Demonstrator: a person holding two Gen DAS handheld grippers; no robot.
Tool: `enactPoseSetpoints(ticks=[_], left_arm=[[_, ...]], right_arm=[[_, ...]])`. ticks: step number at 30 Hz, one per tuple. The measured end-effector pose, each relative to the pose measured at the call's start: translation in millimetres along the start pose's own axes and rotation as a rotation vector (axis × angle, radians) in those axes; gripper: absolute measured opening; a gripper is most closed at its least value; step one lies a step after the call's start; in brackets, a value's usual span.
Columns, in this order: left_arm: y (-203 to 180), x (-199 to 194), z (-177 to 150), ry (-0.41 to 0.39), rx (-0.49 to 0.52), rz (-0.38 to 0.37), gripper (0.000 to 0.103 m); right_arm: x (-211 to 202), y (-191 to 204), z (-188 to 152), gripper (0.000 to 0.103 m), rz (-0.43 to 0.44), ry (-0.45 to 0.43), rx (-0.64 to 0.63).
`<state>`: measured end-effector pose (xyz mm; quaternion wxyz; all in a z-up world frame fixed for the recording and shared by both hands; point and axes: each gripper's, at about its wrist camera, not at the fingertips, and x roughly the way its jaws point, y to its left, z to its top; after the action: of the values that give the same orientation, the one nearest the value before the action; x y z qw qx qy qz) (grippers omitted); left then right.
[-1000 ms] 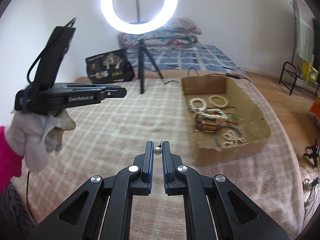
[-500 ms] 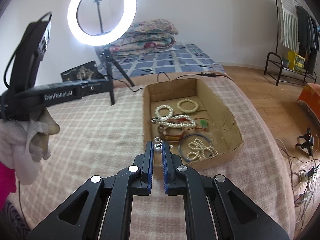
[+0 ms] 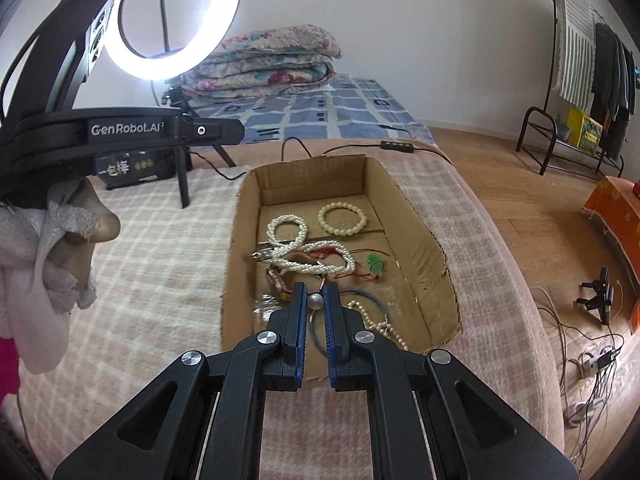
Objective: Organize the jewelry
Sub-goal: 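Carry both pearl earrings into the cardboard box with both closed tools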
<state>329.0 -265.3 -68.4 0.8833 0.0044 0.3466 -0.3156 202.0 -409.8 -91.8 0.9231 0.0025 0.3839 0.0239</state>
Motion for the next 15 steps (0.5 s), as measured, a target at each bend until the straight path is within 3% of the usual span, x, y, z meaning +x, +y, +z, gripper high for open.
enactPoseSetpoints(ticks=[15], left_arm=[[-5,26,10,0.009,-0.018,0.007,0.009]], right_arm=[[23,-4,4,0.007,0.002,0.032,0.012]])
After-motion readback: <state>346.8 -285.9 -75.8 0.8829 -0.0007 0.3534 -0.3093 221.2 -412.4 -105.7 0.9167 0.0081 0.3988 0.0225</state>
